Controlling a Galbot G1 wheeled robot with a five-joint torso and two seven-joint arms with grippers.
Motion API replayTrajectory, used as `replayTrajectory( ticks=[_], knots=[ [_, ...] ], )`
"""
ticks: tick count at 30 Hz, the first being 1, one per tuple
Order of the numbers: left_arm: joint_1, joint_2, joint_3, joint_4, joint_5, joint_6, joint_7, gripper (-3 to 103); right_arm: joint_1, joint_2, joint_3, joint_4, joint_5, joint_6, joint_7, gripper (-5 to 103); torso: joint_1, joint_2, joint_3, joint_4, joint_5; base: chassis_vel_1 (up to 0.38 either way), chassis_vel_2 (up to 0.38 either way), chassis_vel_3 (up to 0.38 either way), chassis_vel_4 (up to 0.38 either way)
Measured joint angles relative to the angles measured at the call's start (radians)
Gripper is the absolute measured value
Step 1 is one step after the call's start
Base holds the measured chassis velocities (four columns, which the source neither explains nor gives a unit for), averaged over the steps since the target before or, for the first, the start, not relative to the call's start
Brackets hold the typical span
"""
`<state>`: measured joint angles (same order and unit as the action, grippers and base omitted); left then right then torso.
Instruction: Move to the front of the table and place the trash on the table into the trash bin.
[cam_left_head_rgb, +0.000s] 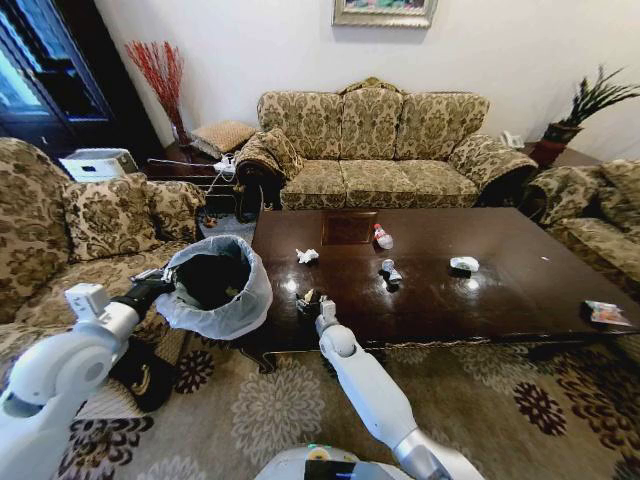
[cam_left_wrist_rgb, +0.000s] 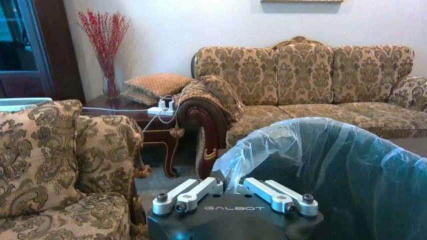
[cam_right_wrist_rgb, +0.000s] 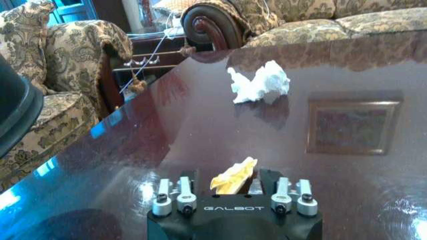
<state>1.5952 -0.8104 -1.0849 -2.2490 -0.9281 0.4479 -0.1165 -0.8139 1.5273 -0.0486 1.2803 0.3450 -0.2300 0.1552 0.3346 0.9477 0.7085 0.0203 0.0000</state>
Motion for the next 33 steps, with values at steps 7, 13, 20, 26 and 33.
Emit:
replayTrajectory(
  ticks=[7, 13, 20, 26, 33],
  knots=[
    [-0.003, -0.002, 0.006, -0.002, -0.002, -0.001, 0.000, 4, -0.017, -0.015, 0.008, 0.002, 0.003, 0.006, -0.024, 32, 0.000, 0.000, 0.000, -0.0001, 0.0000, 0.000, 0.000, 0.000, 0.000],
    [-0.002, -0.003, 0.007, -0.003, -0.002, -0.001, 0.001, 4, -0.018, -0.016, 0.014, 0.001, 0.002, 0.009, -0.028, 16, 0.000, 0.000, 0.000, 0.0000, 0.0000, 0.000, 0.000, 0.000, 0.000],
    [0.000, 0.005, 0.002, -0.006, -0.007, -0.001, 0.001, 4, -0.036, -0.028, 0.032, 0.041, 0.002, 0.011, -0.027, 1, 0.000, 0.000, 0.000, 0.0001, 0.0000, 0.000, 0.000, 0.000, 0.000],
    [0.011, 0.057, -0.018, -0.003, -0.095, 0.036, -0.070, 4, -0.121, -0.082, 0.109, 0.289, 0.034, 0.066, -0.049, 0, 0.000, 0.000, 0.000, 0.0001, 0.0003, 0.000, 0.000, 0.000, 0.000],
    [-0.007, 0.187, -0.024, 0.032, -0.255, 0.107, -0.161, 4, -0.161, -0.238, 0.129, 0.649, 0.220, 0.113, -0.129, 0, 0.000, 0.000, 0.000, -0.0001, 0.0000, 0.000, 0.000, 0.000, 0.000]
  ],
)
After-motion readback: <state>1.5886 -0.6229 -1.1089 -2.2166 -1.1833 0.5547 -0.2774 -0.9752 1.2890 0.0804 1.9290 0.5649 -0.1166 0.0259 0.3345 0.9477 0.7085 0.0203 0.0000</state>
